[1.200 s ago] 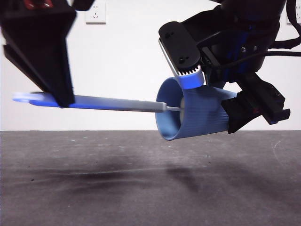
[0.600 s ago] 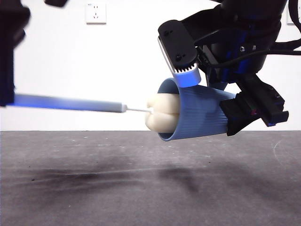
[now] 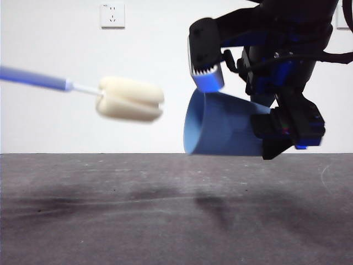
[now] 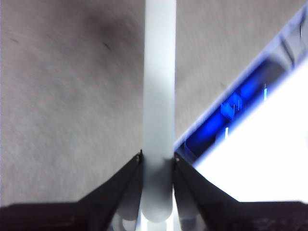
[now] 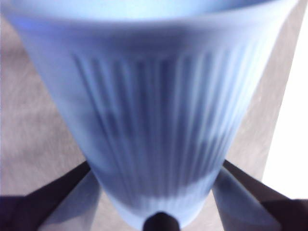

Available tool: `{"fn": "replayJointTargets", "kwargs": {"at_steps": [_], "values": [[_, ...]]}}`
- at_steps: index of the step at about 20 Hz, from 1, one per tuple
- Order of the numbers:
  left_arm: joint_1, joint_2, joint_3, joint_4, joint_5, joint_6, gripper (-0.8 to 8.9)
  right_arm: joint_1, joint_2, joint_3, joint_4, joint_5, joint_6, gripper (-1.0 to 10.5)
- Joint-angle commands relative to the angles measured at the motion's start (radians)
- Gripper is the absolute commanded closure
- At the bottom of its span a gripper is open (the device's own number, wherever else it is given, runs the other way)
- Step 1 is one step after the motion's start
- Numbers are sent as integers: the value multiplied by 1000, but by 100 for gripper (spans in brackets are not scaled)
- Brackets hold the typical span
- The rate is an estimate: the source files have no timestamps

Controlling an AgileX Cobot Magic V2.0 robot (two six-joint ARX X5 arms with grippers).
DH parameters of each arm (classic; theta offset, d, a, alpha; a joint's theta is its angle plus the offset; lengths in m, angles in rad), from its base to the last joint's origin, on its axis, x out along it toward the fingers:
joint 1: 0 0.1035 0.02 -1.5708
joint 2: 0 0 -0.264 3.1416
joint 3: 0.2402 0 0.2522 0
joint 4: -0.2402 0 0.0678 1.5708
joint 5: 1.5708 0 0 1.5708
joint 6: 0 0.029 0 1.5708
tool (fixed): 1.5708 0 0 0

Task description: Pick up the cup brush,pick up the cup,insert the brush into the cup,clean the cup,put the cup brush back,put the cup back to the fixed position on the table

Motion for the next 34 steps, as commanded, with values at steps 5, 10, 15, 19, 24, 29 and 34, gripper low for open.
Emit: {"fn": "replayJointTargets", "kwargs": {"at_steps": [5,10,15,19,24,29,34], "values": [[35,36,-63,429,-9,-336,821,0,-202,3,-24,-65,629,963],[42,241,-75,657,-26,-484,821,0,-411,3,-31,-194,898,963],[32,441,-75,750,-29,-564,821,1,-550,3,-34,-216,930,963],[27,565,-75,812,-33,-615,821,1,-620,3,-52,-215,932,963],[11,658,-75,858,-88,-653,821,1,-643,3,-98,-215,934,963],[-6,706,-75,875,-134,-674,821,1,-643,3,-109,-215,952,963],[-6,779,-75,869,-133,-678,821,2,-643,3,-109,-217,959,963]]}}
